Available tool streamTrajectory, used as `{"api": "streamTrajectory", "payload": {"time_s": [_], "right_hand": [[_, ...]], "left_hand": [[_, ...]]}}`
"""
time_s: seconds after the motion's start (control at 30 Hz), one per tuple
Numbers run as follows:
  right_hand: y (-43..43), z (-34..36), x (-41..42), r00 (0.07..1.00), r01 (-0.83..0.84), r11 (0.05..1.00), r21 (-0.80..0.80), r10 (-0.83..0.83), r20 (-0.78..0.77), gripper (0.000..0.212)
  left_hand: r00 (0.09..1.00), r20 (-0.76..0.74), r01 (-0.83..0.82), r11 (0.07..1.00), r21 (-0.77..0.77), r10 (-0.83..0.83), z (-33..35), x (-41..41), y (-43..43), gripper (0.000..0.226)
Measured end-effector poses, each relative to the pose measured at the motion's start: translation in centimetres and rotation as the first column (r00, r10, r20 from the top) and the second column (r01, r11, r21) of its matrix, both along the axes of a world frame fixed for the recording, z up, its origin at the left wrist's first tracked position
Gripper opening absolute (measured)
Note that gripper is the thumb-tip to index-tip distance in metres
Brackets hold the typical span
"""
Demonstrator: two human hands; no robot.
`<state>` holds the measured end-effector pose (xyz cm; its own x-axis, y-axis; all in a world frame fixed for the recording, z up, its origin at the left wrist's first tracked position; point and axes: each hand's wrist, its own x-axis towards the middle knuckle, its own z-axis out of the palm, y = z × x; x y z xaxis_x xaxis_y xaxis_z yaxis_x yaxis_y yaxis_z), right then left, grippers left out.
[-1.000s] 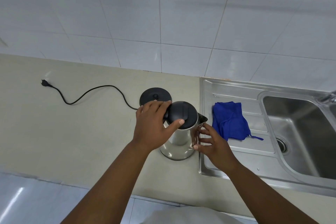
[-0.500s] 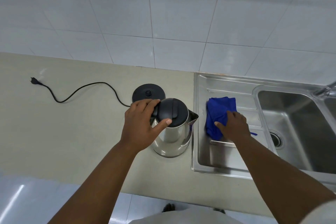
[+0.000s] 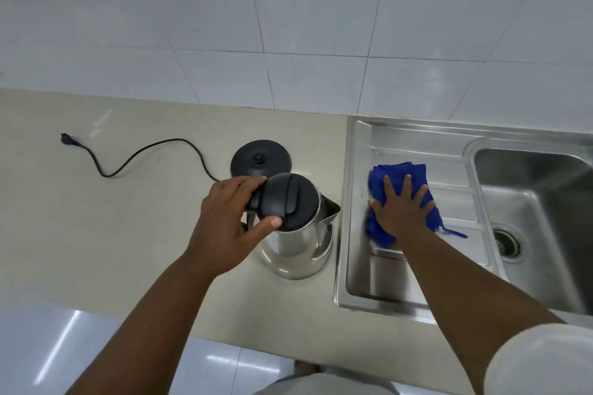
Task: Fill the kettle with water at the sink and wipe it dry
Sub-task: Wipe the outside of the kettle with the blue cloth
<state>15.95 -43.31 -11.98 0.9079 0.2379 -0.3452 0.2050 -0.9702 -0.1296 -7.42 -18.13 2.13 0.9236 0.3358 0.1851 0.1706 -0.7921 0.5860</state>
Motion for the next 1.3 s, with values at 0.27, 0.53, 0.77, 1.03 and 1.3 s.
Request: {"api": "streamTrajectory", "payload": {"time_s": [0.27, 0.53, 0.77, 1.03, 1.3], "right_hand": [[-3.2, -1.4, 0.9, 0.984, -0.096, 0.962, 0.256, 0.052, 0.171, 0.053], [-3.4, 2.2, -1.7, 0.998, 0.057, 0.730, 0.681, -0.068, -0.011, 0.053], [1.8, 9.6, -9.7, 0.949, 0.158, 0.292, 0.943, 0.221, -0.227, 0.055], [2.7, 6.8, -14.1, 0.872, 0.218, 0.301, 0.928, 0.367, -0.324, 0.056], [3.3, 7.9, -15.1, 0.910, 0.000, 0.203, 0.979, 0.407, -0.084, 0.076]], "left_hand": [[0.986, 0.008, -0.168, 0.978, 0.127, 0.168, 2.0, 0.7, -3.9, 0.076], [0.975, 0.020, -0.217, 0.940, 0.263, 0.220, 1.6, 2.9, -8.0, 0.070], [0.996, -0.013, -0.087, 0.981, 0.171, 0.090, 2.6, 2.6, -6.2, 0.067], [0.992, 0.020, -0.124, 0.967, 0.224, 0.123, 2.4, 2.8, -6.9, 0.056], [0.984, 0.107, -0.162, 0.958, 0.236, 0.141, 2.0, 3.2, -7.1, 0.051]]}}
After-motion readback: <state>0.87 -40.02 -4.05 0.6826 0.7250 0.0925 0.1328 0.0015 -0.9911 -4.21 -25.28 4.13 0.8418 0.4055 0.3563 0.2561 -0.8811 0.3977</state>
